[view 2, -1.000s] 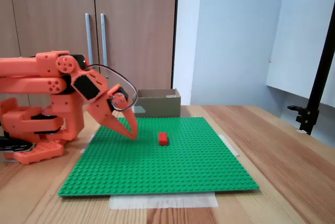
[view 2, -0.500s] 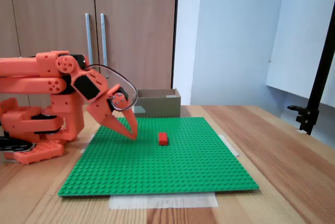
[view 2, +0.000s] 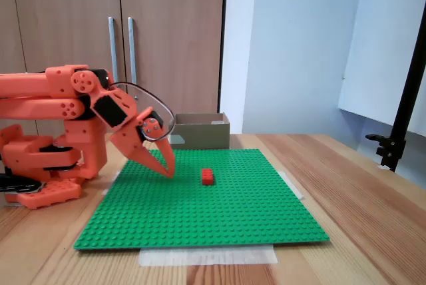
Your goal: Pick the red lego block and put it in the box.
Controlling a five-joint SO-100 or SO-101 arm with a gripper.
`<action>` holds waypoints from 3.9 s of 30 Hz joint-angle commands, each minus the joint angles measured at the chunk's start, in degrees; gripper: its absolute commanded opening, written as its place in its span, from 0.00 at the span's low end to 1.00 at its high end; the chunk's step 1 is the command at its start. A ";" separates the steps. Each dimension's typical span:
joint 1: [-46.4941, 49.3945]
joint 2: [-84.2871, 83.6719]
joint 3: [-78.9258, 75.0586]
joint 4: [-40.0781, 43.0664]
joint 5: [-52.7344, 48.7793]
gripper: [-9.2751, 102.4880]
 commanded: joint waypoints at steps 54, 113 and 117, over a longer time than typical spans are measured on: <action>-0.26 -0.26 0.18 -0.44 -0.97 0.08; -1.76 -61.79 -54.93 14.94 4.04 0.24; -1.76 -65.30 -57.48 16.08 4.04 0.28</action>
